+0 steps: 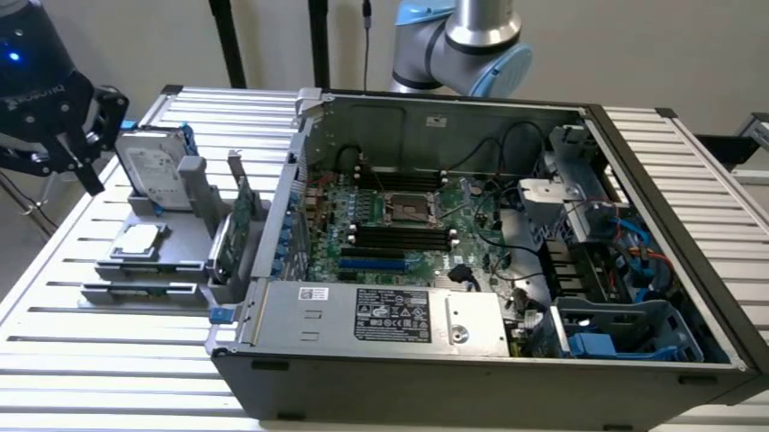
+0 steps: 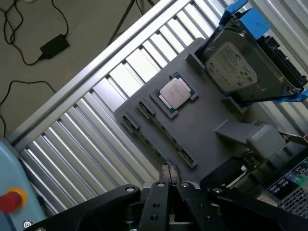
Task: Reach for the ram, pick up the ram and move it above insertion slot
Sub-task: 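Pick up the ram and move it above insertion slot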
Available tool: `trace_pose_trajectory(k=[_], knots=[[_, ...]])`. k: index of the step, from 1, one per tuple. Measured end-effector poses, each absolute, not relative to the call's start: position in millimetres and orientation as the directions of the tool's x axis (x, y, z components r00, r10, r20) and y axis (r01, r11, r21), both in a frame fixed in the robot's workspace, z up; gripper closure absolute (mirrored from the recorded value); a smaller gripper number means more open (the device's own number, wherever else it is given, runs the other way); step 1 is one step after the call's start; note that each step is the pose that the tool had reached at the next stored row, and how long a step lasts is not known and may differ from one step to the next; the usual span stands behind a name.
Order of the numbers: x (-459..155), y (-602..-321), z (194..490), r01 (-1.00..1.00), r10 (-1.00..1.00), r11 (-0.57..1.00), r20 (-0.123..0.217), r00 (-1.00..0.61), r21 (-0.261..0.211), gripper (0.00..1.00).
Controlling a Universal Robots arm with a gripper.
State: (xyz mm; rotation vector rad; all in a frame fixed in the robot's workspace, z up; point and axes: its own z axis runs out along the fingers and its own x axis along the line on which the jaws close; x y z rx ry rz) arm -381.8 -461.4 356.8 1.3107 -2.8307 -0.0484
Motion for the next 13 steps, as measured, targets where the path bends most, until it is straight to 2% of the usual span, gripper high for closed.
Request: trace_pose_trajectory(k=[13], knots=[[-381.7, -461.4, 358.5, -0.892, -0.893, 0.450, 0.007, -0.450, 0.037, 0.89]])
